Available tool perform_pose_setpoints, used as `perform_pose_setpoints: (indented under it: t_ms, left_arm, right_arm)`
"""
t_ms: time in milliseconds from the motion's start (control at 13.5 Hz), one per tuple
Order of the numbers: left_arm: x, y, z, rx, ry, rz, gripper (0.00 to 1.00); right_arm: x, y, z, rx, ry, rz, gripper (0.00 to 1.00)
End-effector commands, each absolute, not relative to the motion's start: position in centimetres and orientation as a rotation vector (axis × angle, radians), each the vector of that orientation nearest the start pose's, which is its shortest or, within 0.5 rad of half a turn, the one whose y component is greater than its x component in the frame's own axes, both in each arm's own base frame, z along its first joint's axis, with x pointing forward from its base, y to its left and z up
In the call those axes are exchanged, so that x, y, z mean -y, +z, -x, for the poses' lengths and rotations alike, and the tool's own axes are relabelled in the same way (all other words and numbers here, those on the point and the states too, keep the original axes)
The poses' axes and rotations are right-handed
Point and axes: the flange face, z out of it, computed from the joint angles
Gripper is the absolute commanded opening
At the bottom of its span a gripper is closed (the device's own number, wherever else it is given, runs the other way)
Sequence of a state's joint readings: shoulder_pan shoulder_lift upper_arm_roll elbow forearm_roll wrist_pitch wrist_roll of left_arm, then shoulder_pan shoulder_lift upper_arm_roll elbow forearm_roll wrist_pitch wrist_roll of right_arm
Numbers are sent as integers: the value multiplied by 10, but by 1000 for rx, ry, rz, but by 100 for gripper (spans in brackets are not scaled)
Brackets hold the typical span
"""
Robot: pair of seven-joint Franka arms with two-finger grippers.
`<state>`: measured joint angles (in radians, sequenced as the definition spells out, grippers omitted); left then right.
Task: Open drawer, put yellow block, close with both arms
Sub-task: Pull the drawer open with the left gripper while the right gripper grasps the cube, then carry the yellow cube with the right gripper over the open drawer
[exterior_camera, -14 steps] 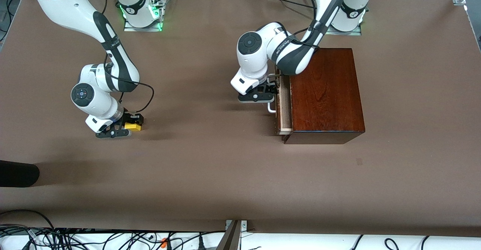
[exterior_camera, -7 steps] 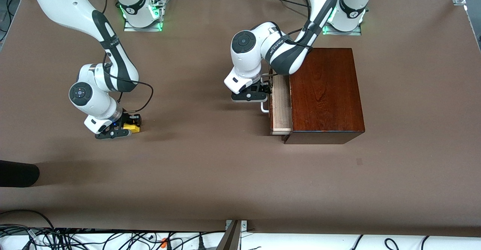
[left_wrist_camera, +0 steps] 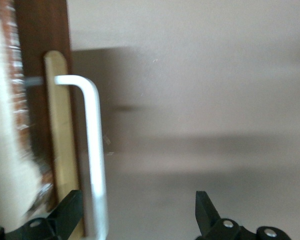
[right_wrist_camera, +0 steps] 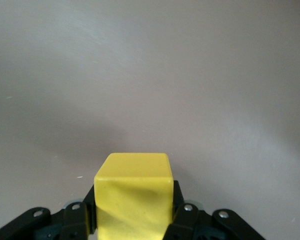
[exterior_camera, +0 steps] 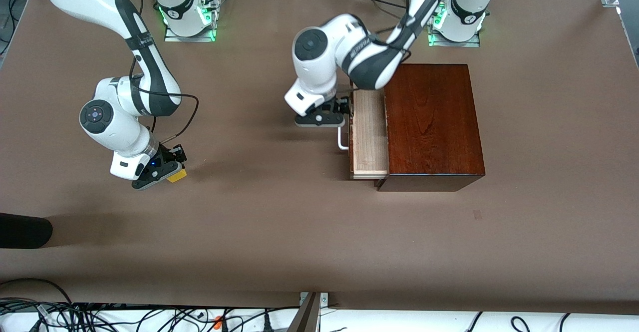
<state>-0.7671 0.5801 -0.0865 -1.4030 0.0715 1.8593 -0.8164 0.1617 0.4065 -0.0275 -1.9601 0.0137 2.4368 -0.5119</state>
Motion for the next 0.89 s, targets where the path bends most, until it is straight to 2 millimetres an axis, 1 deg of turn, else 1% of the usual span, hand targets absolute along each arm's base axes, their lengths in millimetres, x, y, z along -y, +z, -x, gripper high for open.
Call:
perform_pose_setpoints:
  t_ms: [0, 74, 148, 296, 370, 444, 592, 665, 739, 813]
  left_arm:
    - [490, 425, -487, -235, 203, 2996, 100]
    - [465, 448, -499, -291, 218, 2996, 100]
    - [438, 470, -511, -341, 243, 3002, 100]
    - [384, 506, -532, -398, 258, 3014, 100]
    - [356, 521, -543, -417, 260, 3020, 100]
    - [330, 534, -551, -420, 263, 3023, 100]
    - [269, 549, -570, -458, 297, 3027, 100]
    - [238, 559, -576, -453, 294, 3039, 100]
    - [214, 570, -578, -430, 289, 3046, 100]
    - [190, 579, -577, -396, 315, 3048, 100]
  right_arm:
    - [-102, 309, -633, 1269, -112, 2878, 16]
    - [-114, 318, -635, 1345, -106, 2835, 16]
    - [-130, 329, -636, 1415, -93, 2789, 16]
    - [-162, 349, -639, 1559, -72, 2693, 18]
    - [-183, 359, -638, 1655, -67, 2631, 18]
    - [-210, 368, -632, 1727, -60, 2586, 18]
    - [-279, 384, -610, 1890, -47, 2499, 18]
    - [-306, 388, -603, 1966, -57, 2467, 18]
    - [-333, 387, -593, 2007, -63, 2435, 18]
    - [-366, 388, -579, 2044, -75, 2404, 18]
